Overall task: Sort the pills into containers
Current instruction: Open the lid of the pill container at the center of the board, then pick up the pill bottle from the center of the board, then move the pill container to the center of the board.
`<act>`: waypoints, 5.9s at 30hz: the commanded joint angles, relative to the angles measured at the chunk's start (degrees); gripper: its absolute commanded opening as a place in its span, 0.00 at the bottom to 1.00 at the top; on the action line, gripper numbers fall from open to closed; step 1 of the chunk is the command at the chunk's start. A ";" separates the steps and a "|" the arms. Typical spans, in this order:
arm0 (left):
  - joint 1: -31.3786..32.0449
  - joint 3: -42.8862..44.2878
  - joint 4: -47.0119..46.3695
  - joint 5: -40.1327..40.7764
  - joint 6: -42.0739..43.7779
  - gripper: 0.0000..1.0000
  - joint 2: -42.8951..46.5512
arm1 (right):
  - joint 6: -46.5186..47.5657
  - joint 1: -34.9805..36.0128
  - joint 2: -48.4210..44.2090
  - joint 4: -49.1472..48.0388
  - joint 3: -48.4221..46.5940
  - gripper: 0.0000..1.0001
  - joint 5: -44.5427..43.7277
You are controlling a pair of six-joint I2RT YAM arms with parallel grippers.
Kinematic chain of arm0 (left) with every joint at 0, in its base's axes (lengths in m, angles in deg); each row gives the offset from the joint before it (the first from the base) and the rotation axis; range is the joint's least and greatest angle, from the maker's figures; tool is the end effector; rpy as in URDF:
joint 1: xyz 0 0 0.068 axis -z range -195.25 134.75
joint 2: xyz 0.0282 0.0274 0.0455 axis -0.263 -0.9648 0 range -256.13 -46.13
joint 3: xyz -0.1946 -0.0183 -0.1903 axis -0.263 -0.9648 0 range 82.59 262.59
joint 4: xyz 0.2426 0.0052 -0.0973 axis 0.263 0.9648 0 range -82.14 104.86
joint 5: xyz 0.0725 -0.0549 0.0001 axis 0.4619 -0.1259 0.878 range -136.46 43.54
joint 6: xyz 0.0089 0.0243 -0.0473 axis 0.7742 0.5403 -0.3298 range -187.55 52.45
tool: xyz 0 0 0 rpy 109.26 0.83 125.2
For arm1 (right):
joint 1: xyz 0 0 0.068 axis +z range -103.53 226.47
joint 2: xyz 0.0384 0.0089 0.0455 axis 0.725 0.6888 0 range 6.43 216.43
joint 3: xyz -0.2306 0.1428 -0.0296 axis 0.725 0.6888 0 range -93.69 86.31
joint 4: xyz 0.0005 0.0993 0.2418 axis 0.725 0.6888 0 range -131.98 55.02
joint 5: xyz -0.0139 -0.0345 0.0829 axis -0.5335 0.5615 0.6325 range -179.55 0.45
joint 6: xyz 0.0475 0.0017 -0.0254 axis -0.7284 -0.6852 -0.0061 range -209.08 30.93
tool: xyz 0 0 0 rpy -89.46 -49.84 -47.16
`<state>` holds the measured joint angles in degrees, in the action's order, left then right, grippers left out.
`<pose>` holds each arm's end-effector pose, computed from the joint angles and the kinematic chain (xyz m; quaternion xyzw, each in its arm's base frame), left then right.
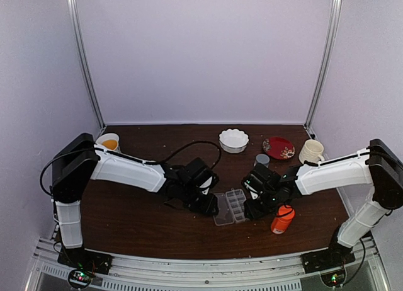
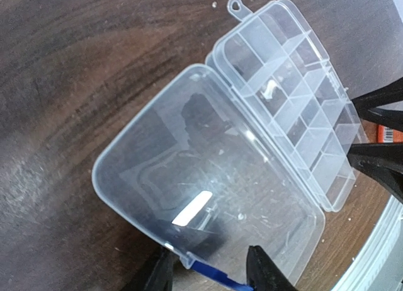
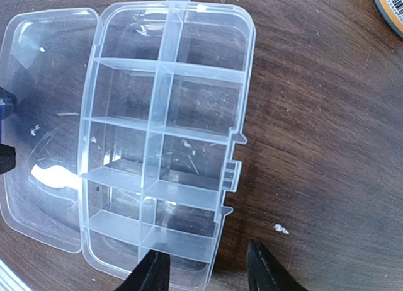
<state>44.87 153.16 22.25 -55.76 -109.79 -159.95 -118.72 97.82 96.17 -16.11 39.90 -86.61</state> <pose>0.1965 -0.3537 0.1386 0.1711 0.9421 -0.2652 0.1134 0.1715 0.2176 0.1507 -0.1897 0.9648 0.1364 0.1209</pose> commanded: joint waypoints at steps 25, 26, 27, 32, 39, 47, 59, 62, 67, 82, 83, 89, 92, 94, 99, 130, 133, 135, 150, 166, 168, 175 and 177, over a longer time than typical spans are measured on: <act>0.86 10.29 20.17 10.08 6.53 0.48 -9.64 | 4.02 -0.07 1.36 -1.33 -2.60 0.43 3.32; 0.84 10.34 19.89 9.79 6.41 0.48 -9.93 | 4.25 0.03 1.05 -1.55 -2.63 0.43 4.06; 0.80 10.49 19.83 9.80 6.38 0.48 -10.12 | 4.47 0.10 0.72 -1.89 -2.63 0.43 4.87; 1.00 12.38 21.48 11.22 7.19 0.48 -11.77 | 4.83 0.24 1.29 -3.57 -2.20 0.42 6.60; 1.14 11.76 17.20 5.20 6.04 0.46 -12.38 | 4.44 0.24 2.37 -5.02 -1.56 0.40 7.82; 0.67 10.92 18.32 8.42 5.20 0.43 -9.46 | 2.57 0.24 -0.91 -4.15 -0.22 0.39 3.64; -0.33 4.98 12.54 12.48 4.41 0.63 5.89 | 0.93 -0.02 -13.80 1.03 -2.78 0.49 1.28; -0.19 3.50 10.80 12.14 4.70 0.65 8.85 | 0.31 -0.02 -17.63 4.81 -3.07 0.53 -0.19; 0.09 1.84 8.24 11.85 6.02 0.65 12.79 | -0.83 0.02 -26.58 12.75 -2.91 0.76 -4.45; 2.76 -5.41 -4.15 12.55 9.84 0.70 23.20 | -6.69 -0.02 -39.89 28.75 1.76 0.91 -8.35; 2.79 -6.18 -5.33 12.61 10.09 0.71 24.36 | -6.81 -0.02 -40.12 28.69 2.27 0.90 -8.15; 2.77 -9.58 -9.08 14.06 11.08 0.81 29.45 | -6.34 0.02 -38.23 27.19 3.65 0.85 -5.24; 2.75 -12.09 -11.87 15.86 10.22 0.87 31.27 | -6.13 0.22 -36.96 26.10 4.08 0.85 -3.92; 2.78 -13.71 -13.44 18.23 8.88 0.93 32.23 | -5.84 0.33 -36.70 25.90 4.22 0.85 -3.55; 2.87 -17.58 -17.67 22.97 7.03 0.98 34.97 | -5.28 0.50 -36.20 26.34 4.63 0.83 -3.10; 2.35 -17.00 -10.51 27.45 4.70 0.91 33.44 | -7.08 3.84 -26.89 27.68 3.35 0.47 -9.36; -0.62 -14.67 -8.44 20.22 2.18 0.89 28.75 | -7.00 3.84 -28.85 26.87 2.64 0.45 -9.29; -2.23 -14.03 -9.10 15.81 1.00 0.89 26.19 | -6.83 3.84 -30.15 26.10 2.24 0.43 -9.40; -5.82 4.13 2.91 1.25 -0.19 0.66 3.91 | -3.27 4.14 -27.25 22.79 -0.31 0.39 -6.20; -7.00 7.02 3.94 0.21 -2.18 0.44 -2.47 | -1.13 4.59 -24.72 19.87 -2.55 0.40 -4.38; -7.11 6.79 2.71 -0.90 -2.57 0.38 -2.72 | -1.03 4.63 -24.54 19.84 -2.51 0.40 -4.22; -7.69 7.10 2.99 -1.05 -2.76 0.10 -3.15 | -1.10 4.63 -24.78 19.73 -2.24 0.40 -4.43; -7.77 7.01 3.34 -0.26 -2.76 0.06 -3.00 | -1.10 4.63 -24.78 19.59 -2.11 0.40 -4.39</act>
<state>37.70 158.91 26.44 -56.48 -112.46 -162.23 -120.30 102.08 71.75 4.80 38.76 -90.89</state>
